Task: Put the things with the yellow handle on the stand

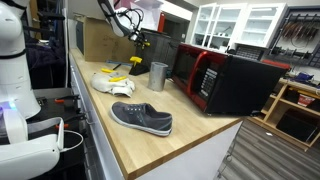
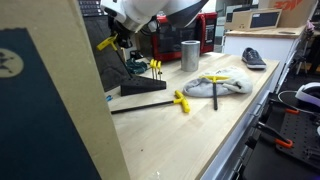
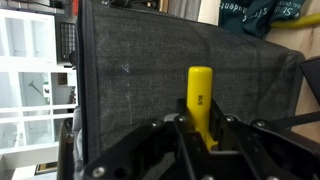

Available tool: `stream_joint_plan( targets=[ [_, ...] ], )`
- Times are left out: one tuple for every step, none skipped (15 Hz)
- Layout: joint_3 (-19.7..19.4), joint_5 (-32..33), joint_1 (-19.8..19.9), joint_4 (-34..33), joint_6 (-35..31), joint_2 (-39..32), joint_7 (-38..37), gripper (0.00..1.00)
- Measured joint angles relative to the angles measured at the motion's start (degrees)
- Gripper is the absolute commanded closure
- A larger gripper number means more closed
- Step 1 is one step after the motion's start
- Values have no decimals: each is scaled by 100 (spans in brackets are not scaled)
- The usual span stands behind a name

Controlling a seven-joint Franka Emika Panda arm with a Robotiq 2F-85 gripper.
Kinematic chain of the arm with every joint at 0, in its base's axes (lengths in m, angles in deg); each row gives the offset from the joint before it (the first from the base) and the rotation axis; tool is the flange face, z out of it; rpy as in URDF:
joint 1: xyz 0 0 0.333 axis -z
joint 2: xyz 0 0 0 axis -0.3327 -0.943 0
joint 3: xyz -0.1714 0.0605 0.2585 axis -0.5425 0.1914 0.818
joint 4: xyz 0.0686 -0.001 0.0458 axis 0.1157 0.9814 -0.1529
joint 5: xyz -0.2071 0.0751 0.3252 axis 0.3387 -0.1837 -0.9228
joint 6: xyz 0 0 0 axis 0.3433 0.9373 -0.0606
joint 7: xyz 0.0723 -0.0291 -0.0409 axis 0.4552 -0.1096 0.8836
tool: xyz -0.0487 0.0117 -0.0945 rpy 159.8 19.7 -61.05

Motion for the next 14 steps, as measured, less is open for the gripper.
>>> stream_joint_plan(
  targets=[
    [0, 0, -6, 1, -1, -10, 0, 94],
    [0, 0, -9, 2, -2, -19, 0, 94],
    [0, 0, -8, 3, -2, -26, 0, 94],
    [-1, 0, -7, 4, -2, -31, 0, 94],
    [-3, 0, -4, 5, -2, -34, 0, 94],
    [-6, 0, -1, 7, -2, -35, 0, 94],
    [-9, 0, 3, 11, -2, -36, 0, 94],
    [-12, 0, 8, 17, -2, -36, 0, 94],
    [-16, 0, 14, 26, -2, -36, 0, 94],
    [-22, 0, 19, 37, -2, -36, 1, 94],
    [-27, 0, 23, 50, -2, -36, 2, 94],
    [-32, 0, 28, 67, -2, -36, 2, 94],
    [-36, 0, 34, 82, -1, -36, 3, 94],
    [-38, 0, 42, 85, -1, -36, 4, 94]
  ],
)
